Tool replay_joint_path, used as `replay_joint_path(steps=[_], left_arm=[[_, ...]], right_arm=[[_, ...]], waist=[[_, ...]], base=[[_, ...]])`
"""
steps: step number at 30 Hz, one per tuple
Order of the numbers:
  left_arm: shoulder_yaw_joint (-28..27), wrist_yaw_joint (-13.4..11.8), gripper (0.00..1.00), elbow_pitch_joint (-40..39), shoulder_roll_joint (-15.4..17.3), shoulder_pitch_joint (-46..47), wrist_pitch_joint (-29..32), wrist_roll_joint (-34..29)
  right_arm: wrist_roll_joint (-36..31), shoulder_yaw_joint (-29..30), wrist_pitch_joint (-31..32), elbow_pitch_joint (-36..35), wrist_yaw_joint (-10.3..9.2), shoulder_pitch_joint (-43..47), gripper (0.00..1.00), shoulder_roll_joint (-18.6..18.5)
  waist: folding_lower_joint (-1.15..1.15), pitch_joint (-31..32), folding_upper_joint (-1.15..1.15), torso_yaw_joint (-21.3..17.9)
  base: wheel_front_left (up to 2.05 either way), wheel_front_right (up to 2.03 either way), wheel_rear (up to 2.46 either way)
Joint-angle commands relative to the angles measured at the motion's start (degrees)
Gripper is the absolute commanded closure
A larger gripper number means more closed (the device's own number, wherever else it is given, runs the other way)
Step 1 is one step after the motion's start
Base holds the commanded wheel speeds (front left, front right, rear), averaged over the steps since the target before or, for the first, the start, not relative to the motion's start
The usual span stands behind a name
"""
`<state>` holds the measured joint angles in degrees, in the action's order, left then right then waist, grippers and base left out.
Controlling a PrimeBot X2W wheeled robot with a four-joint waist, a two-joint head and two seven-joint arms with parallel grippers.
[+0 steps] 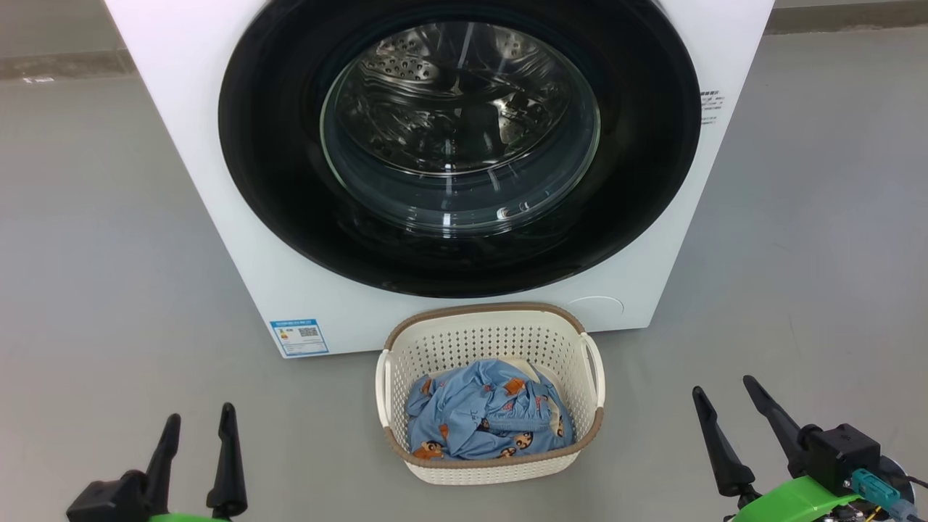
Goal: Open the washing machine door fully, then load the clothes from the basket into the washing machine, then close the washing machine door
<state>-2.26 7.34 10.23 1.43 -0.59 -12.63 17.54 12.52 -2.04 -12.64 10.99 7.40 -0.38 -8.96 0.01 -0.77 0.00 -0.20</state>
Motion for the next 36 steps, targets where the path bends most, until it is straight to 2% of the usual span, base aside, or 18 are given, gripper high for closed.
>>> replay_joint_path(steps=[1,10,36], left_arm=[[-1.95,0.13,0.0,-1.73,1.32,0.63,-0.94,-1.91],[-2.82,0.14,0.0,-1.85,1.44,0.69,-2.37,-6.95],[-3.07,0.14,0.0,-1.79,1.44,0.85,-2.37,-6.49]], right_arm=[[-1.99,-0.85,-0.94,-1.74,0.08,-1.82,0.0,-0.59],[-8.27,0.27,-2.36,-2.57,0.09,-1.32,0.0,0.26],[-8.25,1.6,-2.36,-1.94,0.09,-1.13,0.0,0.42]], waist=[[0.0,-0.04,0.0,-0.02],[0.0,-0.31,0.0,-0.16],[0.0,-0.19,0.0,-0.2]], base=[[0.0,0.0,0.0],[0.0,0.0,0.0],[0.0,0.0,-0.01]])
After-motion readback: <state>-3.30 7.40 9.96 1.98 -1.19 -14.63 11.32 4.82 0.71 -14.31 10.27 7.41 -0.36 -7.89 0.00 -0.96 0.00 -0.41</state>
